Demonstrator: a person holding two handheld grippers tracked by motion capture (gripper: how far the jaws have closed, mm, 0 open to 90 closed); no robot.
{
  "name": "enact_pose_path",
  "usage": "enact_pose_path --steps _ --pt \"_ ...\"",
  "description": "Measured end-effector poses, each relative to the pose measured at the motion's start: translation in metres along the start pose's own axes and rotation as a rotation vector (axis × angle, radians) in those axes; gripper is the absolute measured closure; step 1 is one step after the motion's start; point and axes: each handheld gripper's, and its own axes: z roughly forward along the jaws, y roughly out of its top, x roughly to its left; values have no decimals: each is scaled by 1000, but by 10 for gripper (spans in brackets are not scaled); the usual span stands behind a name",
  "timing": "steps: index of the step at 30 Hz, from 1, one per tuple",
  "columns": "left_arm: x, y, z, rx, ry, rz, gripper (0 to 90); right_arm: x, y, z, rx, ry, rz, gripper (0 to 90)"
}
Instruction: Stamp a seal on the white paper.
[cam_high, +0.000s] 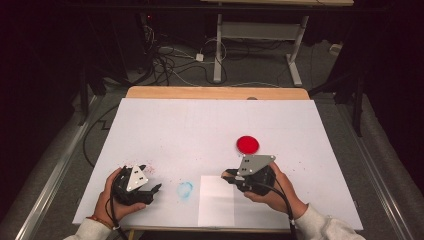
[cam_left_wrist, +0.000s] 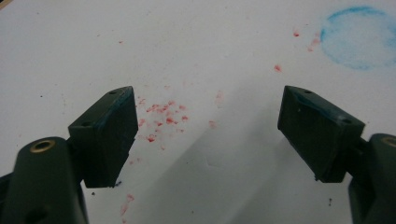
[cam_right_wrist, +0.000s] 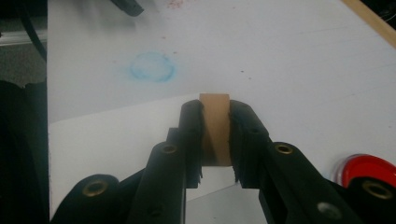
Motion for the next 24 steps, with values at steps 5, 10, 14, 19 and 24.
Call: enact_pose_path --steps 5,10,14,19,24 --pt "0 0 0 1 -1 -2 197 9 -2 12 27 30 -17 762" --pt "0 0 1 3 -3 -2 197 17 -3 22 52 57 -35 762" --pt "0 0 1 2 -4 -1 197 21 -5 29 77 81 -46 762" --pt "0 0 1 5 -6 1 197 27 -7 37 110 98 -52 762" --pt "0 0 1 5 -6 0 197 29 -10 45 144 112 -69 762"
